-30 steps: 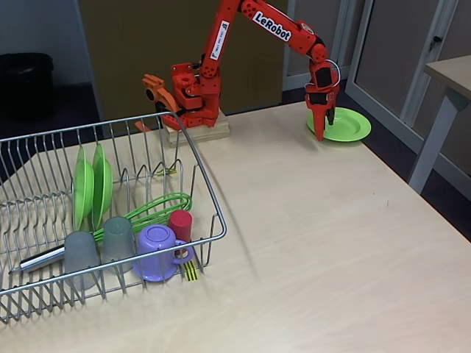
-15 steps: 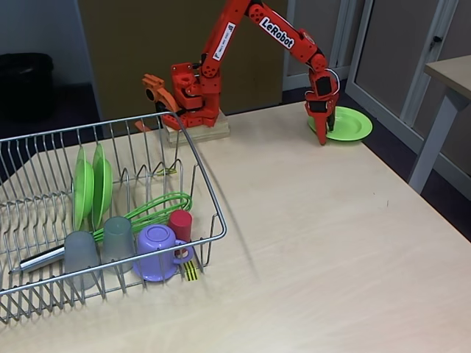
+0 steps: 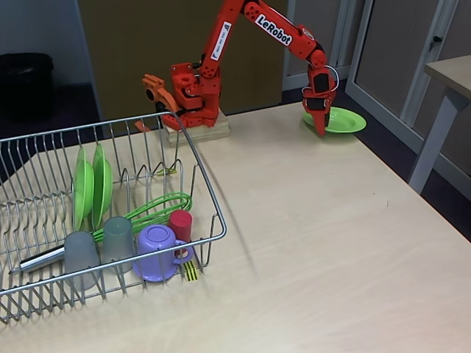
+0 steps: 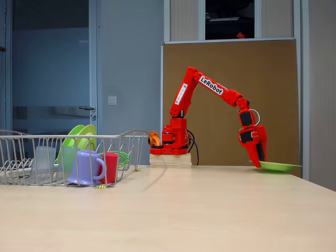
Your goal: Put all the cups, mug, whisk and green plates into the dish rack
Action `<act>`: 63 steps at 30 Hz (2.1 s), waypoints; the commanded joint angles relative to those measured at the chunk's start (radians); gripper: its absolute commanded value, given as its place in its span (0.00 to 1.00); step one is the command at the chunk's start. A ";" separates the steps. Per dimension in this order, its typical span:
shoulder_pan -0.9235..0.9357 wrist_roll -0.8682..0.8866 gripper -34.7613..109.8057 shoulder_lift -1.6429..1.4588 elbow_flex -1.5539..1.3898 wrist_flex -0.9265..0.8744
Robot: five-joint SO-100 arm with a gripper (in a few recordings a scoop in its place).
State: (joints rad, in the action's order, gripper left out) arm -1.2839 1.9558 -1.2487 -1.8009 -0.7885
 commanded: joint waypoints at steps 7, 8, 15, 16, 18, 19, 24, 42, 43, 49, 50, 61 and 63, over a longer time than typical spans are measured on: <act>0.164 -0.311 0.24 -0.169 0.190 -0.426; 0.187 -0.345 0.24 -0.176 0.216 -0.465; 0.351 -0.601 0.24 -0.247 0.319 -0.623; 0.379 -0.638 0.24 -0.262 0.330 -0.638; 0.437 -0.696 0.24 -0.287 0.364 -0.680; 0.468 -0.729 0.24 -0.302 0.380 -0.696; 0.620 -0.939 0.24 -0.368 0.499 -0.759; 1.083 -1.563 0.24 -0.592 0.900 -1.006; 1.120 -1.603 0.24 -0.629 0.850 -0.979; 1.396 -1.807 0.24 -0.799 0.552 -0.824; 1.440 -1.833 0.24 -0.811 0.528 -0.808; 1.787 -1.936 0.24 -0.856 0.310 -0.649; 1.821 -1.930 0.24 -0.864 0.249 -0.606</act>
State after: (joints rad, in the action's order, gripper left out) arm 0.4786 0.0245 -2.0647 -1.4910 -1.4496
